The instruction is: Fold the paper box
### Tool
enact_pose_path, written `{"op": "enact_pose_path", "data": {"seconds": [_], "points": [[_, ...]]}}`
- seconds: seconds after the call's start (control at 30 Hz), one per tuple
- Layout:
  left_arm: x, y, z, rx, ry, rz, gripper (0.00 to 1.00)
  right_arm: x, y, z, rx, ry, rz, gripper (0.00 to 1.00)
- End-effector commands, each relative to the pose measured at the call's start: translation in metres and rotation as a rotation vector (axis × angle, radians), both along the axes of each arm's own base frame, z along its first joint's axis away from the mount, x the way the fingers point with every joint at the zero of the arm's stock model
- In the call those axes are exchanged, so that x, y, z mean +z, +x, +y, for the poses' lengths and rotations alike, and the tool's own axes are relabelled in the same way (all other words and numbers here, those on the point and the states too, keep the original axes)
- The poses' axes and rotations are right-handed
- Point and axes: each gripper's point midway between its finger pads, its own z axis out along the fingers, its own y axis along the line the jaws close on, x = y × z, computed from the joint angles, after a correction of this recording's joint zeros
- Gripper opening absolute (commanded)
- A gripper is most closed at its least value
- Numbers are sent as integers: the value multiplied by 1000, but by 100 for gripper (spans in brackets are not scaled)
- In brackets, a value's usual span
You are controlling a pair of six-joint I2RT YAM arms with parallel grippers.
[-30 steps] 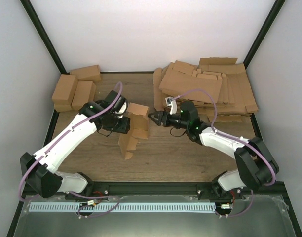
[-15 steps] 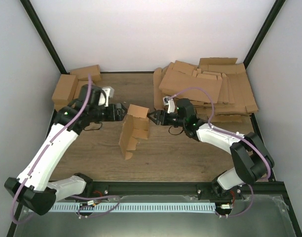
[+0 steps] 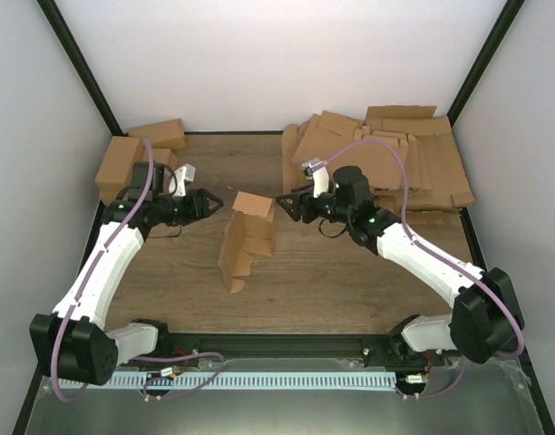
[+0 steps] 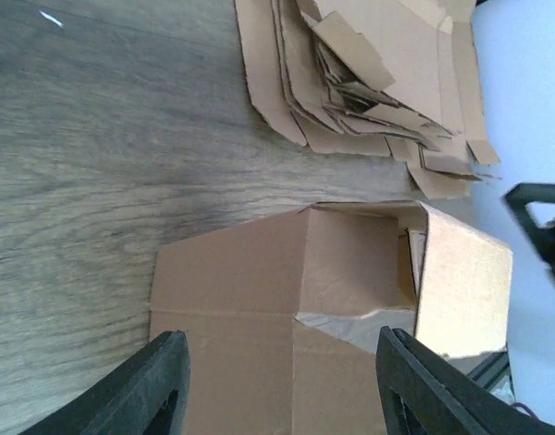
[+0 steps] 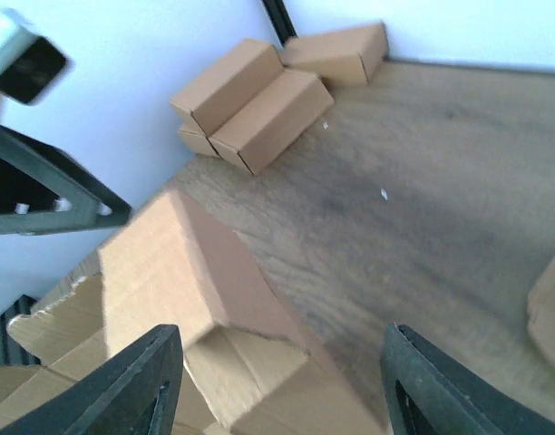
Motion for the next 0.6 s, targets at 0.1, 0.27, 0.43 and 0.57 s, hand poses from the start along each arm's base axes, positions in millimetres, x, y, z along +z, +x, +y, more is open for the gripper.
{"op": "enact_pose_path", "data": {"seconds": [0.1, 0.27, 0.43, 0.57], "points": [[-19, 7, -19, -81, -117, 11, 58, 63, 3, 15, 164, -96, -311, 63], [-32, 6, -27, -114, -167, 40, 49, 60, 2, 41, 273, -208, -433, 62], [-36, 5, -33, -143, -203, 48, 47, 42, -4, 67, 341, -322, -481, 60], [-40, 5, -34, -147, -203, 57, 46, 23, -6, 77, 343, -427, -492, 59]]}}
